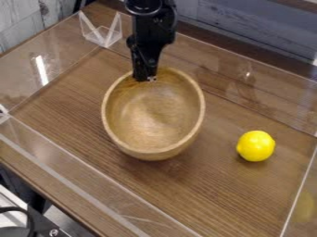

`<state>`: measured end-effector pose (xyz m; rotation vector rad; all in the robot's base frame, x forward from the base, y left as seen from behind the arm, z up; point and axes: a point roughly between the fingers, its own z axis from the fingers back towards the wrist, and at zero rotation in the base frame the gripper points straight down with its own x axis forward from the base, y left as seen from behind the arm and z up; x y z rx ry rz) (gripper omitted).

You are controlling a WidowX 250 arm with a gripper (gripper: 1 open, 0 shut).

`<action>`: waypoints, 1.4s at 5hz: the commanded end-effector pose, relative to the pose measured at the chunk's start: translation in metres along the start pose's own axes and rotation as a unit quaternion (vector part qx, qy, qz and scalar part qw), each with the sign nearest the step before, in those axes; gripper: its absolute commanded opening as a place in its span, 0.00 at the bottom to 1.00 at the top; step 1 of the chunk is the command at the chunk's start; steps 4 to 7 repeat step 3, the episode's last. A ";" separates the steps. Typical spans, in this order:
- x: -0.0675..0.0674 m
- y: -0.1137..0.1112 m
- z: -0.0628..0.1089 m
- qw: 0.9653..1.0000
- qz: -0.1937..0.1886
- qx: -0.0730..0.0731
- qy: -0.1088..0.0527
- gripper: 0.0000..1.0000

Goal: Remove the lemon from inside the brown bowl and put it on the table

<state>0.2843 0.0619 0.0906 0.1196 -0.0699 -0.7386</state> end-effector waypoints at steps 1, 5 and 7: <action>0.001 0.006 0.013 1.000 -0.003 0.021 -0.018 0.00; 0.000 0.004 0.014 0.999 -0.018 0.021 -0.024 0.00; 0.000 0.004 0.014 0.999 -0.018 0.021 -0.024 0.00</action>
